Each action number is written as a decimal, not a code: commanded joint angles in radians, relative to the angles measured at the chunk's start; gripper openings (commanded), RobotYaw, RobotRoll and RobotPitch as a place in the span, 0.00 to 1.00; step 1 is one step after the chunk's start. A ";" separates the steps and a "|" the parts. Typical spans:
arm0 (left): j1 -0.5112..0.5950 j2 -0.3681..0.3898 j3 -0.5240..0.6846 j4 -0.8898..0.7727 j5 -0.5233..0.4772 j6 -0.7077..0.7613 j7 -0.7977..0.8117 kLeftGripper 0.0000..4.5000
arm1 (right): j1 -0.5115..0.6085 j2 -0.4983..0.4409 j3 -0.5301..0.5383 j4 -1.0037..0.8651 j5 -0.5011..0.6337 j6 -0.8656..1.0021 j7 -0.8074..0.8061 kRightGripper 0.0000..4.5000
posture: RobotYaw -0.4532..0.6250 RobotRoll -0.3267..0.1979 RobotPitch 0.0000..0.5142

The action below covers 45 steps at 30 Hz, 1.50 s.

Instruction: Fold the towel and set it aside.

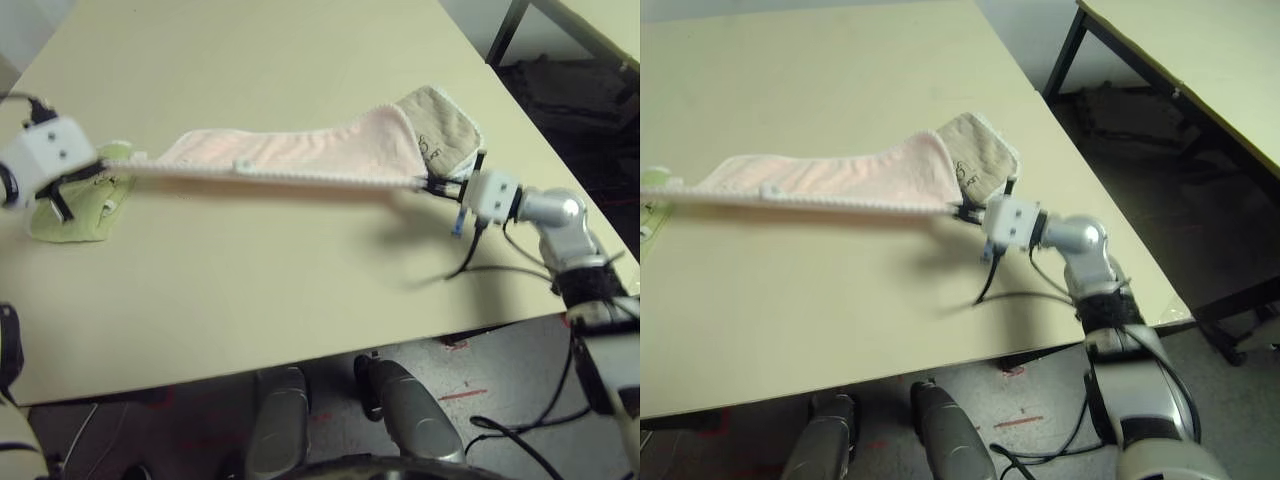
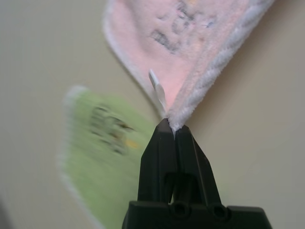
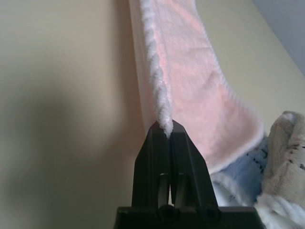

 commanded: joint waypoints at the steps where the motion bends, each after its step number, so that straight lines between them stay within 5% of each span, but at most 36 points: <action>1: 0.191 0.008 0.081 -0.091 -0.102 0.006 -0.038 0.00 | 0.085 -0.055 -0.020 -0.046 0.005 0.014 0.008 0.00 | 0.41 0.62 0.40; 9: 0.675 -0.002 0.260 -0.467 -0.251 0.096 -0.011 0.00 | 0.172 -0.108 -0.018 -0.062 0.000 -0.033 0.005 0.00 | 0.42 0.62 0.40; 16: 0.932 -0.012 0.410 -0.642 -0.275 0.148 0.009 0.00 | 0.224 -0.148 -0.011 -0.098 0.017 -0.087 0.018 0.00 | 0.43 0.62 0.38; 22: 0.989 -0.017 0.447 -0.689 -0.264 0.173 0.015 0.00 | 0.246 -0.176 -0.009 -0.175 0.032 -0.083 0.030 0.00 | 0.43 0.62 0.39; 33: 0.932 -0.068 0.388 -0.803 -0.262 0.301 0.026 0.00 | 0.323 -0.189 0.002 -0.274 -0.032 0.101 -0.011 0.00 | 0.41 0.62 0.38; 45: 0.983 -0.129 0.410 -1.063 -0.303 0.561 0.022 0.89 | 0.384 -0.273 0.026 -0.710 -0.043 0.791 0.012 0.88 | 0.39 0.62 0.39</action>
